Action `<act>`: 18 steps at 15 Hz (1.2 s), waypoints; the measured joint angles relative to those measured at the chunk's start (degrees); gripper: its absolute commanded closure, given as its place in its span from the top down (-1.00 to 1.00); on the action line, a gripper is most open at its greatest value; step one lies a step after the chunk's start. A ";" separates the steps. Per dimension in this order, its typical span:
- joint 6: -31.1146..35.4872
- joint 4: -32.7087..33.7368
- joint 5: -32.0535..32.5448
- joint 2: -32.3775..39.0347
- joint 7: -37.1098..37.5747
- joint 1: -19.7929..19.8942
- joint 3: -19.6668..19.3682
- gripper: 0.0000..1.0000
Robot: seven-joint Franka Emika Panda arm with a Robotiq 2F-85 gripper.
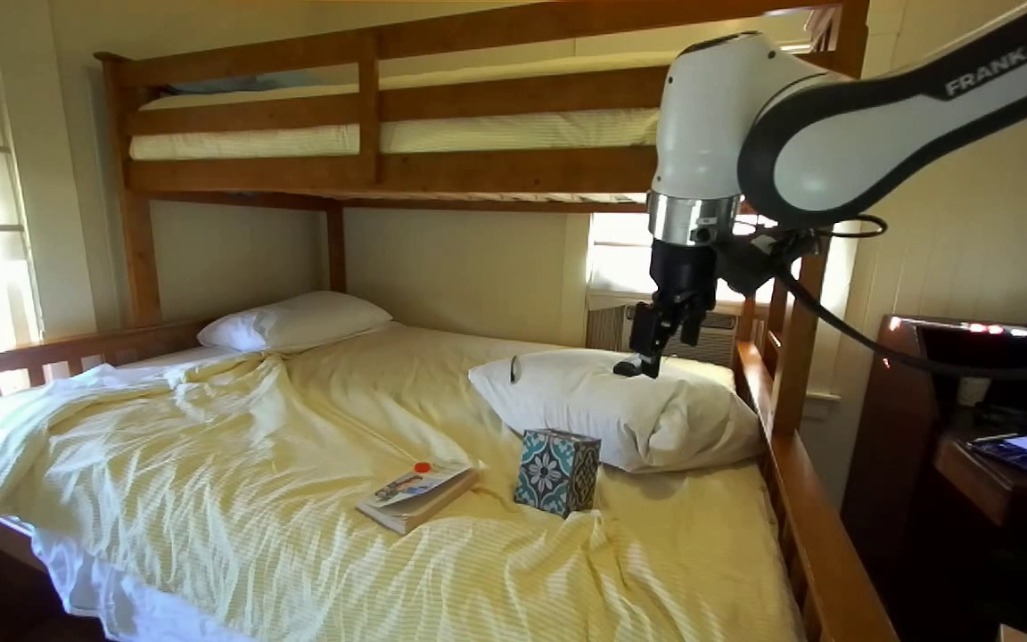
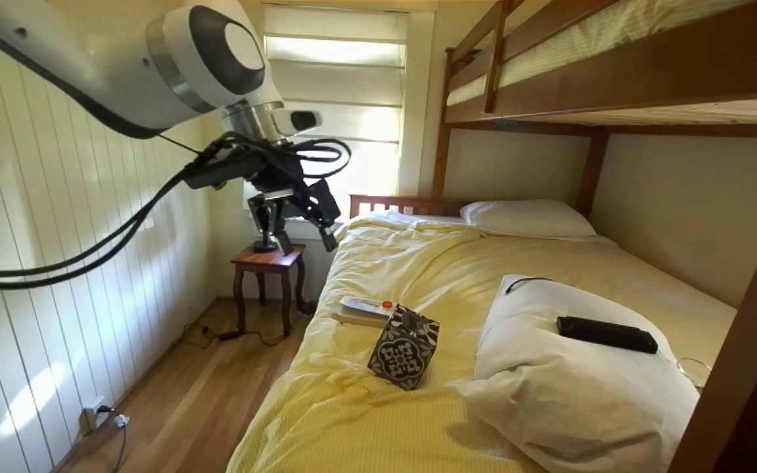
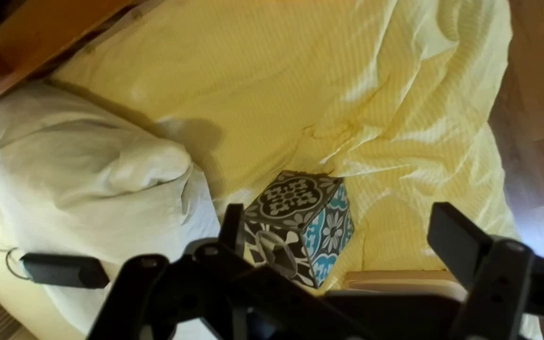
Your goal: Pick up the box and put it on the handle of the bunker bed
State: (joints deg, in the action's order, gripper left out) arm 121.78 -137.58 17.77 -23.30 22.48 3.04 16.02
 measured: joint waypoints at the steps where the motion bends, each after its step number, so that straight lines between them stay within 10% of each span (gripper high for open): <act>1: 0.01 2.53 2.12 2.83 -0.54 0.47 -0.27 1.00; 9: 0.11 19.74 3.66 24.13 -2.43 -1.15 -4.85 1.00; 18: 0.09 21.38 4.89 26.49 -0.37 -3.51 -7.41 1.00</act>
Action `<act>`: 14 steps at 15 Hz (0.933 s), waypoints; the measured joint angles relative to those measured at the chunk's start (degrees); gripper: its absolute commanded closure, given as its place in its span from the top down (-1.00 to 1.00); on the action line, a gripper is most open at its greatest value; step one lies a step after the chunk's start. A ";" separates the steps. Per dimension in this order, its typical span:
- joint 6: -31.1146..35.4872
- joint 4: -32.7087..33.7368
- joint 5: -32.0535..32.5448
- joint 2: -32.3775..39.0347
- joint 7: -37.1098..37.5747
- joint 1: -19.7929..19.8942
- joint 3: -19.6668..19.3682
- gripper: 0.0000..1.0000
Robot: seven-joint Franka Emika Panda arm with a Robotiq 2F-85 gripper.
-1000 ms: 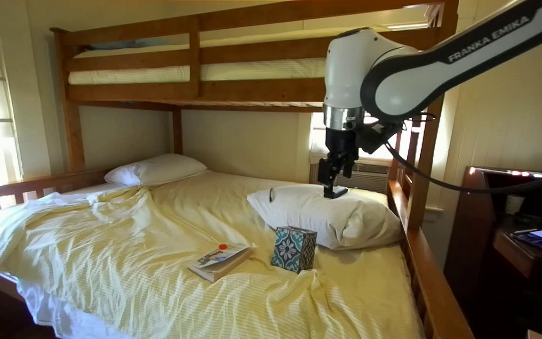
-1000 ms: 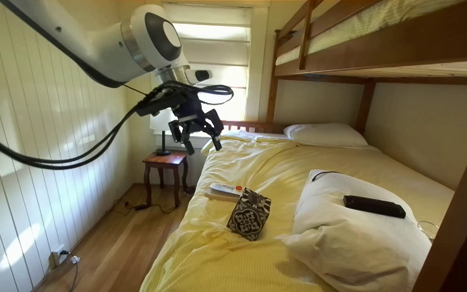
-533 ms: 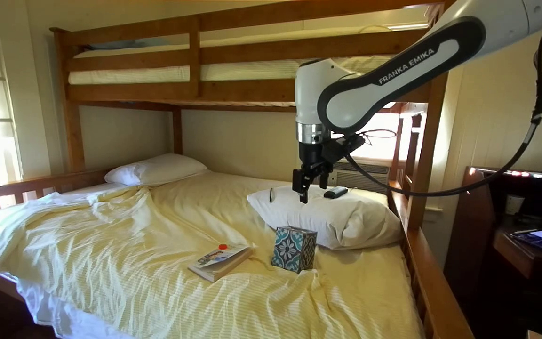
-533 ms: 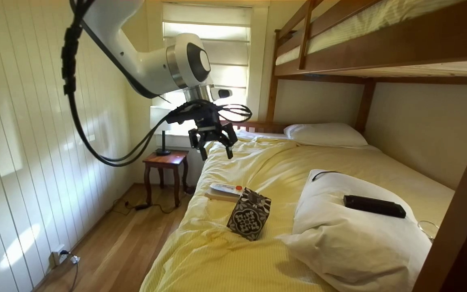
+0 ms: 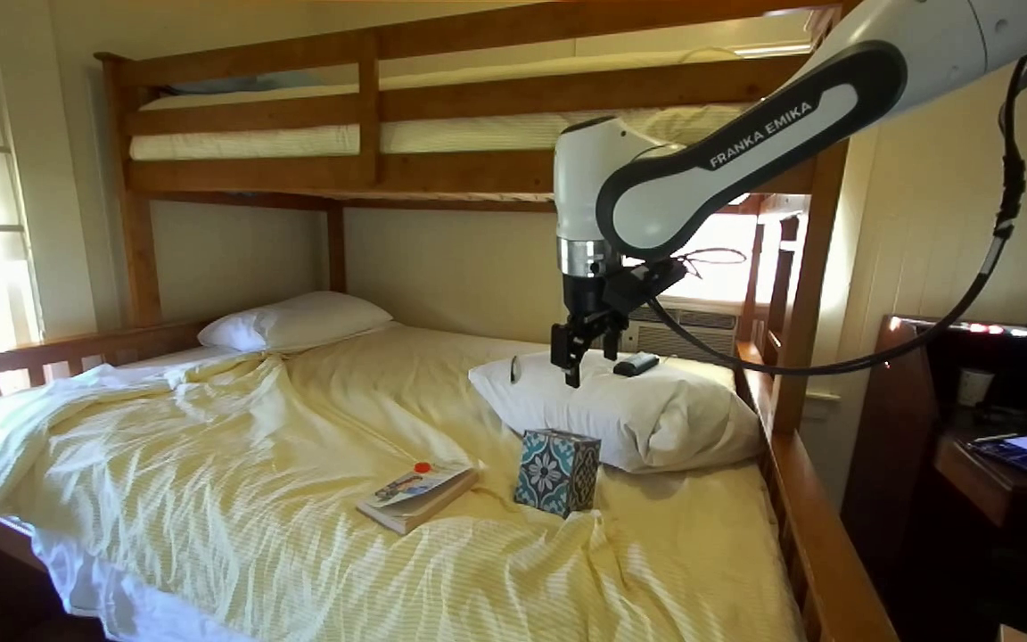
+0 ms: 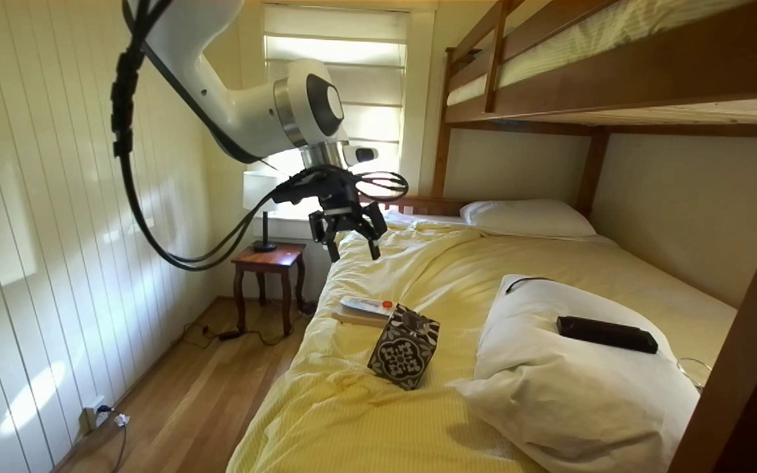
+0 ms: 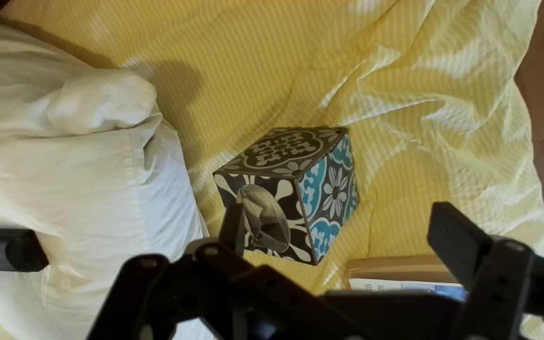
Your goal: Pick up the box and put it on the handle of the bunker bed
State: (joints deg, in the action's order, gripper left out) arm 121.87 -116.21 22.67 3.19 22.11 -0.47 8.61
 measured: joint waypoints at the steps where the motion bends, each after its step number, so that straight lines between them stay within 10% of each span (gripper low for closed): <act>1: 0.02 0.66 0.17 1.25 0.48 -0.43 -0.60 1.00; 14: 9.67 15.65 -8.34 22.63 -8.49 -0.66 -7.97 1.00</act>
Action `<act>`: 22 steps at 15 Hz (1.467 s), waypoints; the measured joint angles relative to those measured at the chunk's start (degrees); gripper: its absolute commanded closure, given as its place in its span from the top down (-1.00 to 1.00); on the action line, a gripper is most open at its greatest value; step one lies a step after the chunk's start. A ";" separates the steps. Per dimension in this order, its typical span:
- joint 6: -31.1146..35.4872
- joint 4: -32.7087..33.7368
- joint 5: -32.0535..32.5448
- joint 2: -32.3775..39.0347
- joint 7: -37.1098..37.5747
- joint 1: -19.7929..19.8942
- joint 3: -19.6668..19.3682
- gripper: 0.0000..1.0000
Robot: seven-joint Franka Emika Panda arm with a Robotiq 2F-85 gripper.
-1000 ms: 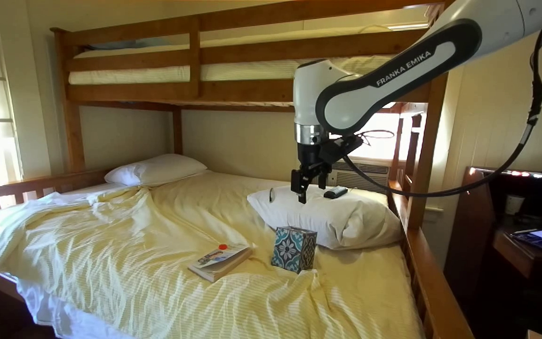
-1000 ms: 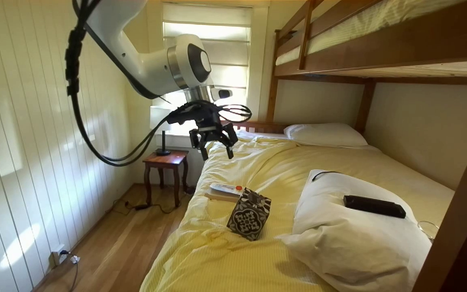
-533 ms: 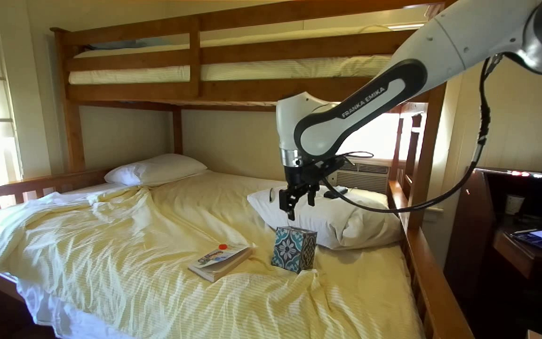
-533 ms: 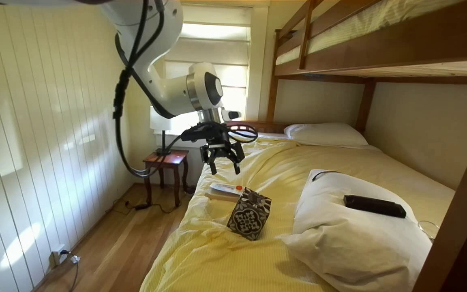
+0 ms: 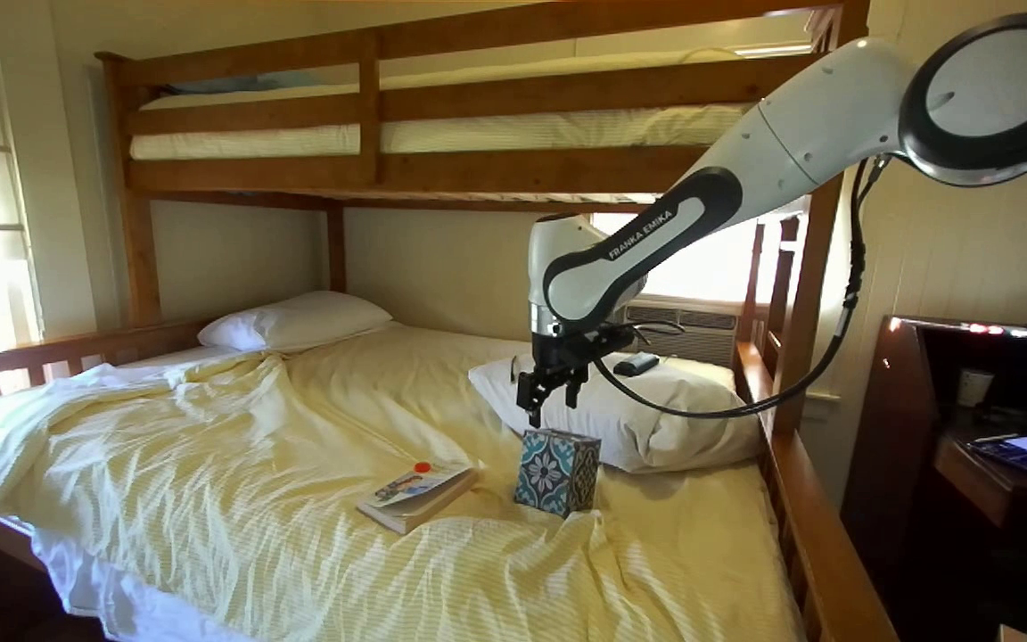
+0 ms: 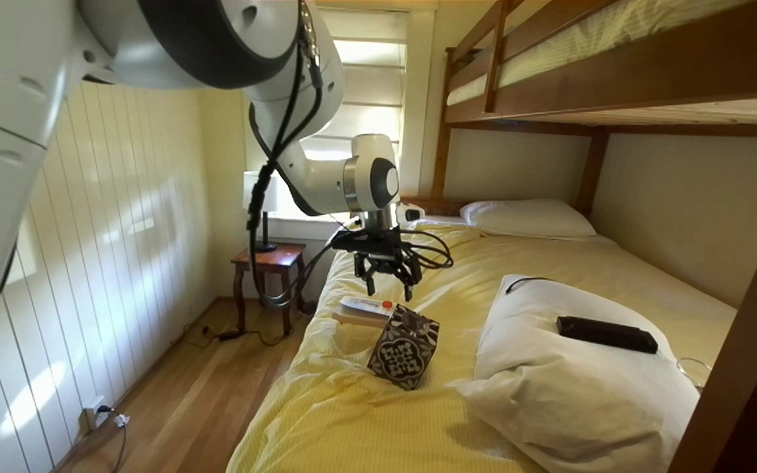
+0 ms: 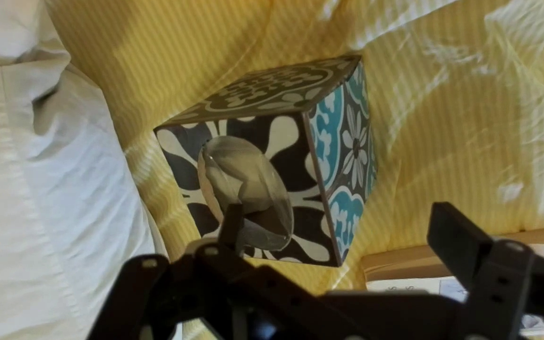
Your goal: Pick up the box and put it on the handle of the bunker bed
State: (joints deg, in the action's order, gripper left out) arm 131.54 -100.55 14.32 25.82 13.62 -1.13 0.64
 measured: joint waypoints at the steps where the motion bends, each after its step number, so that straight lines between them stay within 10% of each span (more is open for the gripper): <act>1: 0.83 0.51 -1.96 0.84 -1.83 0.44 0.00 1.00; 9: 2.49 1.89 -11.94 4.43 -16.87 3.42 1.08 1.00; 20: 2.65 1.74 -12.59 5.38 -18.47 3.49 0.58 1.00; 22: 3.11 1.73 -12.59 6.37 -19.38 3.99 0.55 0.48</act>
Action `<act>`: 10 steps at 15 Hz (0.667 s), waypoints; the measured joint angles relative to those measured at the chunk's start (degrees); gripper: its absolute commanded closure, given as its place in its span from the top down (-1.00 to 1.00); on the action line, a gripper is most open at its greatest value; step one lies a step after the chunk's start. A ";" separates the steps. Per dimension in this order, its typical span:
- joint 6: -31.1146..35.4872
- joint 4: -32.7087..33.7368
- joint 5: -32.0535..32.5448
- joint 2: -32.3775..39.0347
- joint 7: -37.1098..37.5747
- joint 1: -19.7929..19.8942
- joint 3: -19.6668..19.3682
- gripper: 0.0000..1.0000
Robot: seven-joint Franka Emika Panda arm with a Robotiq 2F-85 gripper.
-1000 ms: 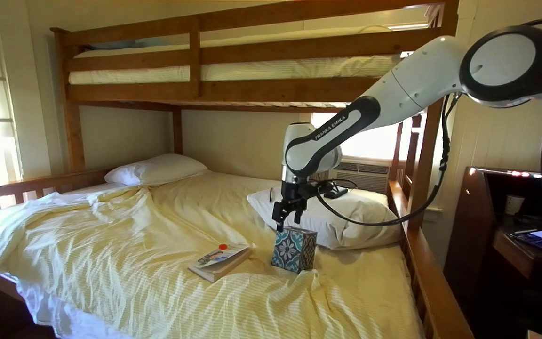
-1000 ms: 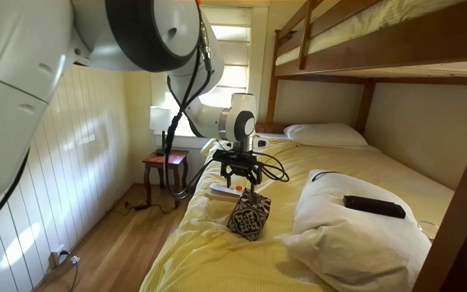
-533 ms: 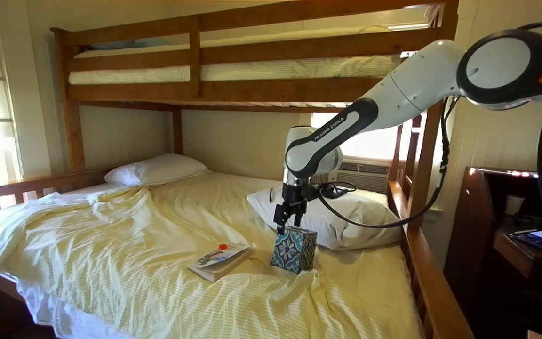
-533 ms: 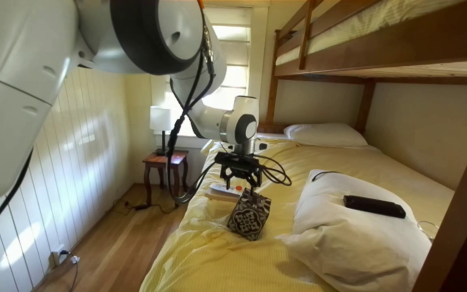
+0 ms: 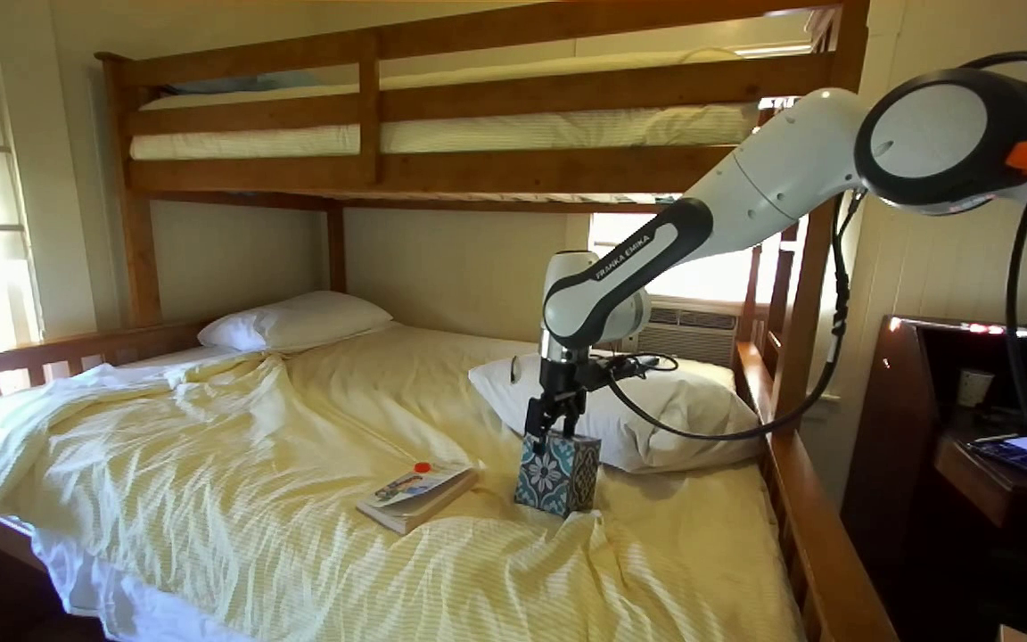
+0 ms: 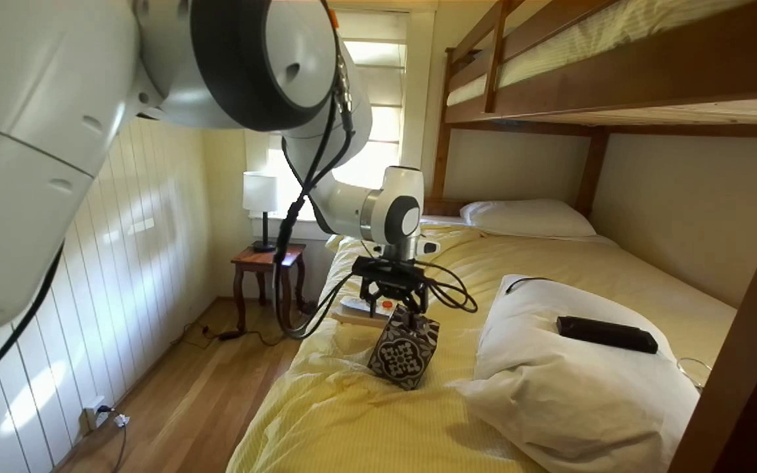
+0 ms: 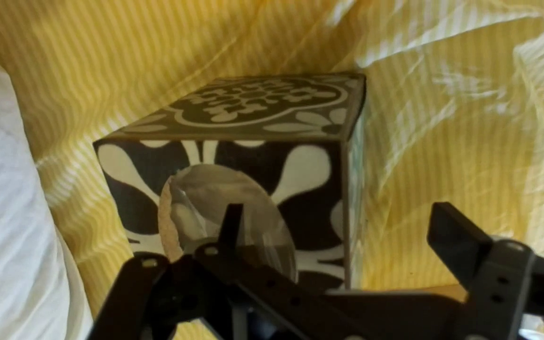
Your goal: Pick up the box and put it on the handle of the bunker bed
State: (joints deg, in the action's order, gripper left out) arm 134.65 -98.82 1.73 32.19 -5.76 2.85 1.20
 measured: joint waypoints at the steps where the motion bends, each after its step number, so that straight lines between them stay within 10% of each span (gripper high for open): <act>1: 0.37 0.02 0.00 0.64 -0.68 0.27 0.00 0.32; 10: 3.29 0.26 0.31 0.89 -2.01 0.14 -0.07 -0.93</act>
State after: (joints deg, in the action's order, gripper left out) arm 137.94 -98.56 2.03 33.08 -7.78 3.00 1.12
